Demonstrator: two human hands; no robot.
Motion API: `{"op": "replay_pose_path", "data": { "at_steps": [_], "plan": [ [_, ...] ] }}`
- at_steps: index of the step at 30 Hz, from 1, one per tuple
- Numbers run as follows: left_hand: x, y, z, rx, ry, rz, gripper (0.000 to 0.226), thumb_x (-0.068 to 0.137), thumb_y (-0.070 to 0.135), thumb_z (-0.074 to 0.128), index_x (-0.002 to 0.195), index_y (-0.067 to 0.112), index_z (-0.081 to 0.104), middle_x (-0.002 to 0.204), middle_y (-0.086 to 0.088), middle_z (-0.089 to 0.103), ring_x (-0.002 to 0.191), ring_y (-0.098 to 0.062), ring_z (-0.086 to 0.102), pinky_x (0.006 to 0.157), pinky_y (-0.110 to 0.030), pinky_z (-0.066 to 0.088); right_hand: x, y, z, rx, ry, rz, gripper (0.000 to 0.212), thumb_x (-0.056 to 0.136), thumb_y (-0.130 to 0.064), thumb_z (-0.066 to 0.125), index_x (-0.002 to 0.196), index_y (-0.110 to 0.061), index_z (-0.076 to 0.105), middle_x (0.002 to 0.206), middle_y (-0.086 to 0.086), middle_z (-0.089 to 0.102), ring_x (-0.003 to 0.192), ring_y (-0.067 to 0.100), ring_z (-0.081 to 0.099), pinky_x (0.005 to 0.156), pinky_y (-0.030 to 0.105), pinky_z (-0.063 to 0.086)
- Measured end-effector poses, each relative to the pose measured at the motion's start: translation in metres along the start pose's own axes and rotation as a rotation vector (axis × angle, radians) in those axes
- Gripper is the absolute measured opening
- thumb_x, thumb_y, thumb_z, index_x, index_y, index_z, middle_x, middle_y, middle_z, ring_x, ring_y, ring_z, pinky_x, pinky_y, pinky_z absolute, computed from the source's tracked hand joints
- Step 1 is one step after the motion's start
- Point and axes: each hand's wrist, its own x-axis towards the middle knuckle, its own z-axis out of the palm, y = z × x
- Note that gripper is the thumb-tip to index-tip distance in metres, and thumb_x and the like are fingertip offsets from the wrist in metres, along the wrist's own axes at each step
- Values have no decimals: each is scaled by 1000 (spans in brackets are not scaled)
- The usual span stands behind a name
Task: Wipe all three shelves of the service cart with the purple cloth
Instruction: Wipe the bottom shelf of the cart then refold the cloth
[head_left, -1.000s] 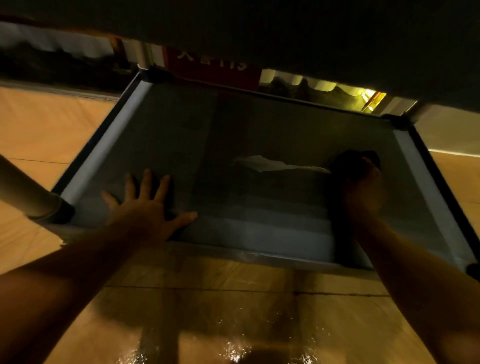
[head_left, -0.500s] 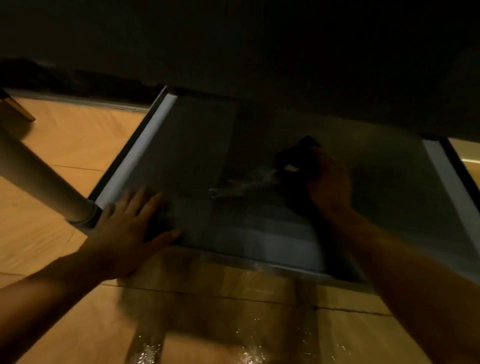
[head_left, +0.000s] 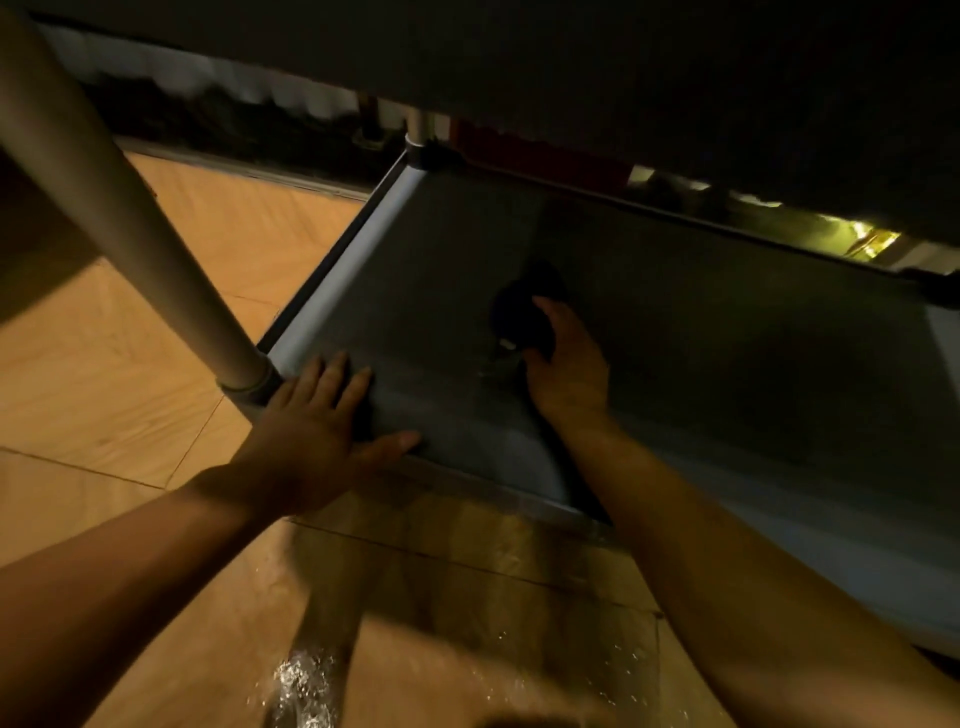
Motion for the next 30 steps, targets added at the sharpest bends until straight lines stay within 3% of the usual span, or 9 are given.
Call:
{"op": "replay_pose_path", "data": {
  "at_steps": [4, 7, 10, 18, 20, 22, 24, 27, 30],
  "plan": [
    [0, 3, -8, -6, -82, -5, 131, 45, 108, -2, 155, 39, -15, 166, 1, -21, 153, -24, -18, 117, -45, -11, -6, 0, -17, -48, -117, -83, 56, 101, -17, 53, 154, -29, 37, 162, 3, 37, 148, 25, 35, 123, 38, 27],
    [1, 0, -13, 4, -122, 17, 133, 45, 109, 3, 156, 38, -14, 166, 0, -22, 153, -26, -17, 120, -50, -5, 5, 20, -44, -247, 82, -104, 49, 103, -24, 49, 152, -20, 43, 153, 10, 49, 140, 32, 45, 116, 39, 34],
    [0, -2, -8, 51, -98, 40, 128, 51, 108, 7, 155, 37, -17, 166, -1, -23, 153, -26, -19, 118, -46, -7, 25, 31, -56, -239, 214, 103, 43, 104, -35, 47, 140, -13, 54, 138, 14, 58, 127, 36, 55, 99, 39, 43],
    [5, -3, -1, 35, -48, 47, 125, 54, 107, 8, 156, 37, -15, 166, 0, -24, 152, -24, -21, 108, -40, -15, 12, -19, 24, 34, 98, 67, 57, 97, -17, 59, 151, -23, 44, 157, 6, 45, 143, 25, 43, 116, 33, 31],
    [0, -4, -2, 3, -32, 67, 125, 58, 105, 17, 157, 35, -12, 167, 0, -20, 153, -25, -17, 113, -42, -12, -2, -33, 39, 61, 8, -37, 55, 95, -15, 62, 147, -27, 50, 156, 2, 48, 142, 22, 44, 116, 29, 31],
    [-4, -12, -11, -216, -8, 127, 130, 57, 101, 40, 159, 31, -1, 169, 1, 2, 155, -27, 5, 120, -45, 12, -12, -35, 36, 63, -103, -139, 54, 91, -9, 62, 141, -29, 55, 151, 0, 53, 137, 21, 49, 112, 25, 33],
    [-9, -23, -22, -520, -69, 136, 138, 51, 93, 62, 158, 35, -2, 166, 6, 14, 150, -22, 21, 113, -35, 29, -12, -32, 17, 79, -219, -170, 55, 87, -1, 60, 135, -28, 59, 145, 0, 58, 132, 20, 53, 106, 19, 35],
    [-14, -28, -25, -525, -98, 182, 140, 52, 86, 71, 157, 39, -9, 167, 11, 8, 150, -15, 17, 110, -27, 20, -11, -31, -15, 114, -437, -138, 54, 84, 4, 64, 124, -32, 65, 134, -5, 62, 127, 14, 56, 103, 18, 37],
    [-11, -24, -20, -360, -5, 234, 139, 54, 87, 69, 159, 32, -4, 168, 3, 8, 152, -21, 15, 116, -34, 23, -16, -32, -34, 93, -659, -147, 57, 80, 9, 70, 122, -28, 67, 133, -10, 57, 129, 11, 52, 98, 5, 39]
  ]
}}
